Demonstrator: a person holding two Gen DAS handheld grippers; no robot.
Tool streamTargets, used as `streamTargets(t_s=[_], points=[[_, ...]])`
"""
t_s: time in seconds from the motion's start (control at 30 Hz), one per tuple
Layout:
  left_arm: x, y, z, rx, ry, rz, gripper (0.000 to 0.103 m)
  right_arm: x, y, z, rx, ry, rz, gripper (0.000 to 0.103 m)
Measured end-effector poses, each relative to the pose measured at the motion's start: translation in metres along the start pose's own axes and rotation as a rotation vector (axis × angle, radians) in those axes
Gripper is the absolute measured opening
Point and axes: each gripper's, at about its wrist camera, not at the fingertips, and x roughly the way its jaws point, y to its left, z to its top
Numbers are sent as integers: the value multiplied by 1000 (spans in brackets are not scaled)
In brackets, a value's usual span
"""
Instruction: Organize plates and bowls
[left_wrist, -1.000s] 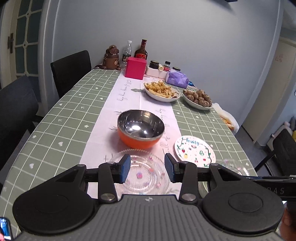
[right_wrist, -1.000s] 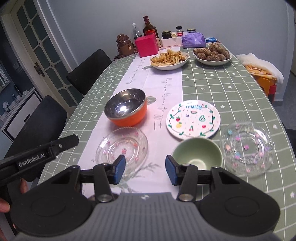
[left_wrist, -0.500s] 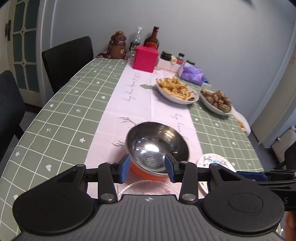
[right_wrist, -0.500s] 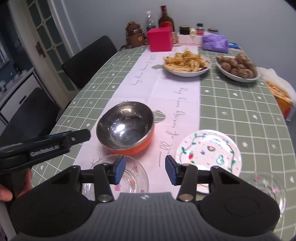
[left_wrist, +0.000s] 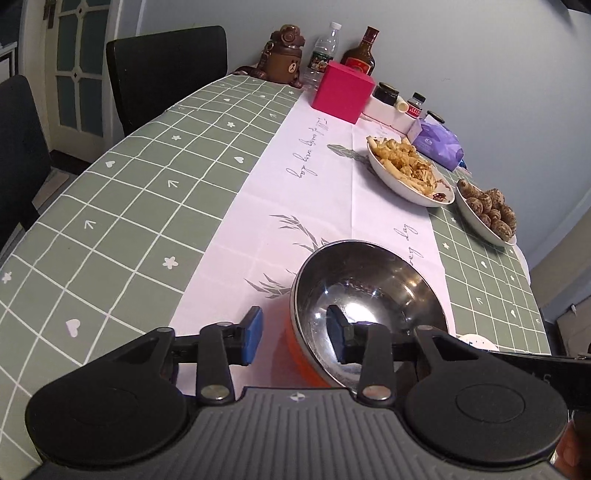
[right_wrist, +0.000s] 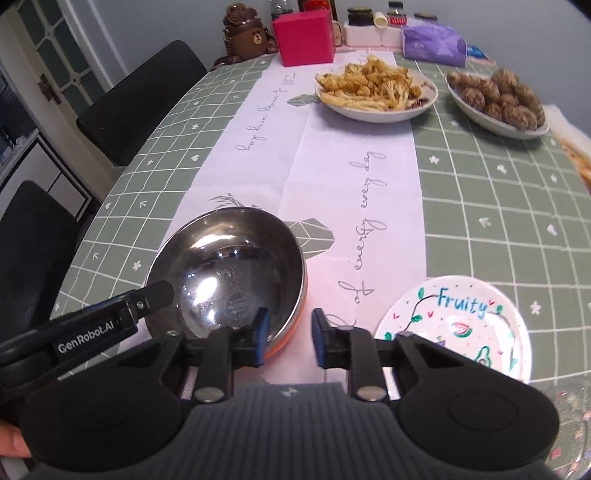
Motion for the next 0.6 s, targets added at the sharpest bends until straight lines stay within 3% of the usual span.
streamTargets(t_s=[0.2,0.43,0.6], points=[[4,0,1,14,11,-8,12,4,-2,1,34,4,25,11],[-11,-10,2,28,-13,16,11,-5,-4,2,63,0,35,9],[-39,-18,8,7,-18,16,11,-35,-2,3,58,-31,62,9]])
